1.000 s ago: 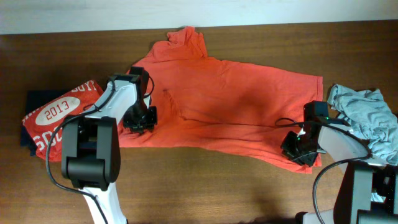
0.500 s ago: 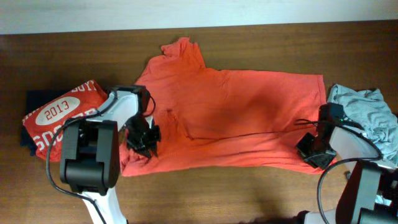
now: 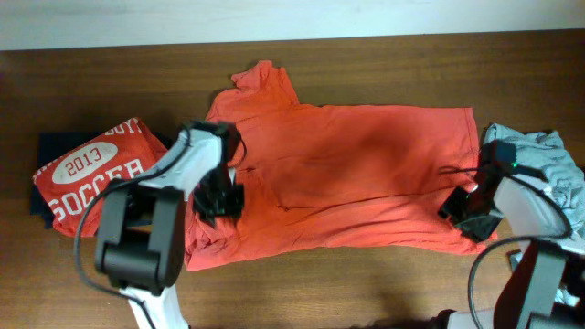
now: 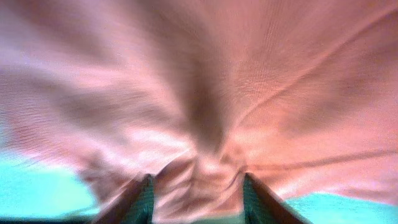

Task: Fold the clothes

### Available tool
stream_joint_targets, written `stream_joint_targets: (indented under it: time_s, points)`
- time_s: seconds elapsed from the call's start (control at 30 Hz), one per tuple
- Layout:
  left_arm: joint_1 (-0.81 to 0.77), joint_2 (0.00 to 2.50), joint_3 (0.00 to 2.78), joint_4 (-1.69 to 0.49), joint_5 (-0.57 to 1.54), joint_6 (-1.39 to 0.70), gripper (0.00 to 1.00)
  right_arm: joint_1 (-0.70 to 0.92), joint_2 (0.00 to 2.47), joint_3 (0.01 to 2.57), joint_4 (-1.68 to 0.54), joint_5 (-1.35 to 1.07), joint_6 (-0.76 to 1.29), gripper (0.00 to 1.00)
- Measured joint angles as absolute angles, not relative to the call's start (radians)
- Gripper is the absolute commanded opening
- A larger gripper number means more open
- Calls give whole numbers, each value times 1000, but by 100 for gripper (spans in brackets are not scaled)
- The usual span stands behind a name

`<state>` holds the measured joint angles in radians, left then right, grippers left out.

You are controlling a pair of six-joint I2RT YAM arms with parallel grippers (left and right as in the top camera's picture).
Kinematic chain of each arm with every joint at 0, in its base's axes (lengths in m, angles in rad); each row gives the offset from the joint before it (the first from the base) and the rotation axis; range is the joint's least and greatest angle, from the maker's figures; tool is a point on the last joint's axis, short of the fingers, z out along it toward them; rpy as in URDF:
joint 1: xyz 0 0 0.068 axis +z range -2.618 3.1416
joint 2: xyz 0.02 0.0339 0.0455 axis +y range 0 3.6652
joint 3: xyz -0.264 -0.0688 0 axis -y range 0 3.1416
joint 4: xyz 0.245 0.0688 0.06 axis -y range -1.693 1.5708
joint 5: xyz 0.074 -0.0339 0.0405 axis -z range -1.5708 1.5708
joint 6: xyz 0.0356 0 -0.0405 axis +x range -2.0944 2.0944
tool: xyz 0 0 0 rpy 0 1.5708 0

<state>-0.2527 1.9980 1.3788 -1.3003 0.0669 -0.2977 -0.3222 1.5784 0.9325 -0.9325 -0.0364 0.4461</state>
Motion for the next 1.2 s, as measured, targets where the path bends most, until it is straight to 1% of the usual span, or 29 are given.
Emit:
stream_joint_targets:
  time_s: [0.03,0.07,0.13,0.17,0.23,0.27,0.3,0.33,0.47,0.57,0.7,0.87,1.03,1.2]
  points:
    - [-248,1975,1419,-1310,40,-293,73,-322,1562,955,-953,-52,446,61]
    - [-242,1951,1461,-1311,19,-284,81,-322,1539,985,-972,-70,446,64]
    - [-234,1906,1546,-1294,-10,-269,92,-322,1499,1039,-997,-99,446,66]
    - [-228,1882,1599,-1270,-26,-247,92,-322,1477,1070,-1009,-117,446,65]
    - [-225,1860,1678,-1217,-35,-201,91,-322,1450,1119,-1032,-149,436,65]
    - [-225,1855,1714,-1180,-31,-163,89,-322,1443,1138,-1039,-165,427,65]
    - [-225,1852,1750,-1135,-23,-121,84,-322,1439,1161,-1048,-186,413,65]
    - [-225,1851,1774,-1090,-14,-83,83,-322,1436,1189,-1059,-214,388,65]
    - [-226,1851,1803,-863,10,39,84,-322,1435,1253,-1108,-297,308,66]
    - [-226,1871,1806,-776,17,86,83,-322,1435,1277,-1126,-344,252,65]
    - [-223,1971,1816,-647,23,136,83,-322,1435,1283,-1145,-395,177,66]
    - [-216,2183,1875,-595,27,162,83,-322,1435,1284,-1162,-417,138,65]
    - [-210,2403,2032,-602,26,188,83,-322,1435,1284,-1169,-422,126,65]
    - [-208,2513,2127,-564,27,202,83,-322,1435,1285,-1186,-425,124,65]
